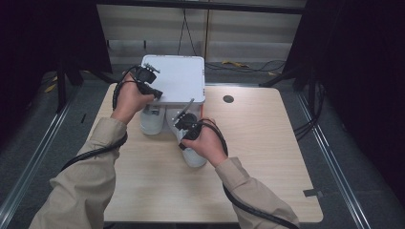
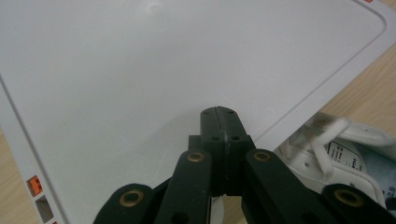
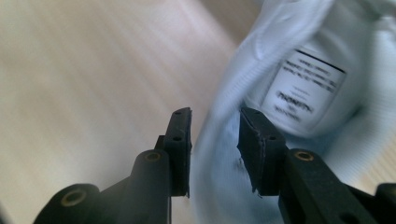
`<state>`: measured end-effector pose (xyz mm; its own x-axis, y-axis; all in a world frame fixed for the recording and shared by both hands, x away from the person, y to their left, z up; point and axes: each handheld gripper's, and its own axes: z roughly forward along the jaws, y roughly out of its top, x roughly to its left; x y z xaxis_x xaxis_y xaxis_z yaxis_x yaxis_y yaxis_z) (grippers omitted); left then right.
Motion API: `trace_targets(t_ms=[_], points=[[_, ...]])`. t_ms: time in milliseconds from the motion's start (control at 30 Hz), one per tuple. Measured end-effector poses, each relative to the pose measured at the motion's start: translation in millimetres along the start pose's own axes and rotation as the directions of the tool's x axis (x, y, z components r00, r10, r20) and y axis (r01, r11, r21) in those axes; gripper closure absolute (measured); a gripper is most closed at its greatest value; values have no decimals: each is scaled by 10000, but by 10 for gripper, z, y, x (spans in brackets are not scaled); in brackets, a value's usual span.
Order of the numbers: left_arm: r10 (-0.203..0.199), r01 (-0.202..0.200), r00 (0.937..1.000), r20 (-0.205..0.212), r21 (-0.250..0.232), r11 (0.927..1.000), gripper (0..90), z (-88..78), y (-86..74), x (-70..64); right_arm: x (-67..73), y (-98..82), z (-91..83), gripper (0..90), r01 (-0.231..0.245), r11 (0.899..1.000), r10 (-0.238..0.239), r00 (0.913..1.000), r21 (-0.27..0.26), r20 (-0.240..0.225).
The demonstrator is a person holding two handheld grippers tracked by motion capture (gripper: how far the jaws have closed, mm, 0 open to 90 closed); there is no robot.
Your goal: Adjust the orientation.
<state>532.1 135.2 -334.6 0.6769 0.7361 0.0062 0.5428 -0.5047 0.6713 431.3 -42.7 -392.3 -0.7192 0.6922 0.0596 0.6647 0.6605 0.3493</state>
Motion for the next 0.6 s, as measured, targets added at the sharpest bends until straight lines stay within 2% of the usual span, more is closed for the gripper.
trace_targets(t_ms=[33,133,167,200,267,333,400,467,533,600], points=[[64,-64,10000,-26,13,10000,900,-1,1,-3,-10,-40,-72,654,112,9999,-112,9999,-12,-12],[93,-93,9999,-88,49,9999,900,0,7,-14,-20,-152,-235,723,-66,9999,66,10000,87,-9],[78,-78,9999,-100,53,10000,900,1,8,-14,-40,-219,-287,772,-147,9998,151,9995,132,-287],[69,-68,9999,-96,60,10000,900,1,9,-15,-42,-254,-306,775,-115,9998,121,9995,183,-288],[63,-62,9999,-101,74,10000,900,1,12,-16,-54,-345,-357,801,-97,9998,93,9997,-168,-213],[35,-34,9999,-124,80,10000,900,-1,13,-17,-77,-405,-411,834,-184,9998,182,9996,-82,-236],[35,-34,9999,-118,75,10000,900,1,13,-20,-84,-460,-457,866,-249,9993,242,9994,-269,-253],[14,-13,9999,-129,81,10000,900,1,14,-21,-83,-508,-443,889,-183,9996,188,9996,214,-215],[48,-47,9998,-182,88,10000,900,-1,13,-26,-89,-559,-351,900,-120,9979,130,9998,633,-153],[72,-71,9998,-199,70,10000,900,-2,9,-31,-104,-612,-220,900,-263,9971,290,9989,707,-373]])
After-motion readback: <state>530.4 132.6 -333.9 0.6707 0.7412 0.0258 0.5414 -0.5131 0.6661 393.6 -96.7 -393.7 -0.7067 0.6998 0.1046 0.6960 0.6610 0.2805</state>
